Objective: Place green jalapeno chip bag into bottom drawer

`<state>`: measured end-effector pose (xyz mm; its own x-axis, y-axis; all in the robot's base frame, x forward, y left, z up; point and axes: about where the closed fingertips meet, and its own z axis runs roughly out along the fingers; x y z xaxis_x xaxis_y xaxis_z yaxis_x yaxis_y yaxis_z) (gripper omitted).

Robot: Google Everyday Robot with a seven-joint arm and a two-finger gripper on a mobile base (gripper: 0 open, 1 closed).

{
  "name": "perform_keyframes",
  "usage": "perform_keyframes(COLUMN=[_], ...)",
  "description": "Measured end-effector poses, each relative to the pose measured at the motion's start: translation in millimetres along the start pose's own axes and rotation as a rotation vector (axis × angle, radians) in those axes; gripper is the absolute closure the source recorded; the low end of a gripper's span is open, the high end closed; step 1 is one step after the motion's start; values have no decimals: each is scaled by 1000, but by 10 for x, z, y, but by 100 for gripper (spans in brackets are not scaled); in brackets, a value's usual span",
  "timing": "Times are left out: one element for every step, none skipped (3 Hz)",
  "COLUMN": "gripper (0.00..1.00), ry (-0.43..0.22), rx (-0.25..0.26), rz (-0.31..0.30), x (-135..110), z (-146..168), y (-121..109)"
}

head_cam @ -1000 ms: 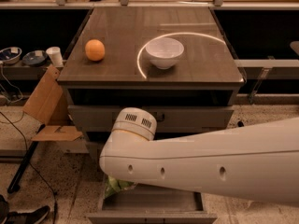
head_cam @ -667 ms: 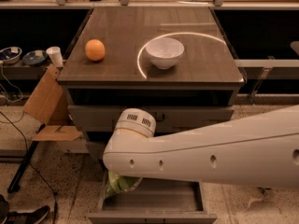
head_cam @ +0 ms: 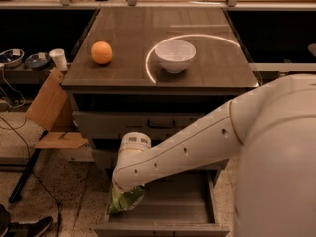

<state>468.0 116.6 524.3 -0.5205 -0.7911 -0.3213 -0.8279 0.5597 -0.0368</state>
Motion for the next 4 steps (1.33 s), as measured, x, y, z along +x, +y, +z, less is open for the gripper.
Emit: perform_keyframes(gripper=[100,100,100,100], ry=[-3,15,49,49], rx=[-55,-89,-108,-108], rz=[87,203,348,346], x=[-62,-22,150,148], z=[718,1360,1975,1974], y=[48,105,199,198])
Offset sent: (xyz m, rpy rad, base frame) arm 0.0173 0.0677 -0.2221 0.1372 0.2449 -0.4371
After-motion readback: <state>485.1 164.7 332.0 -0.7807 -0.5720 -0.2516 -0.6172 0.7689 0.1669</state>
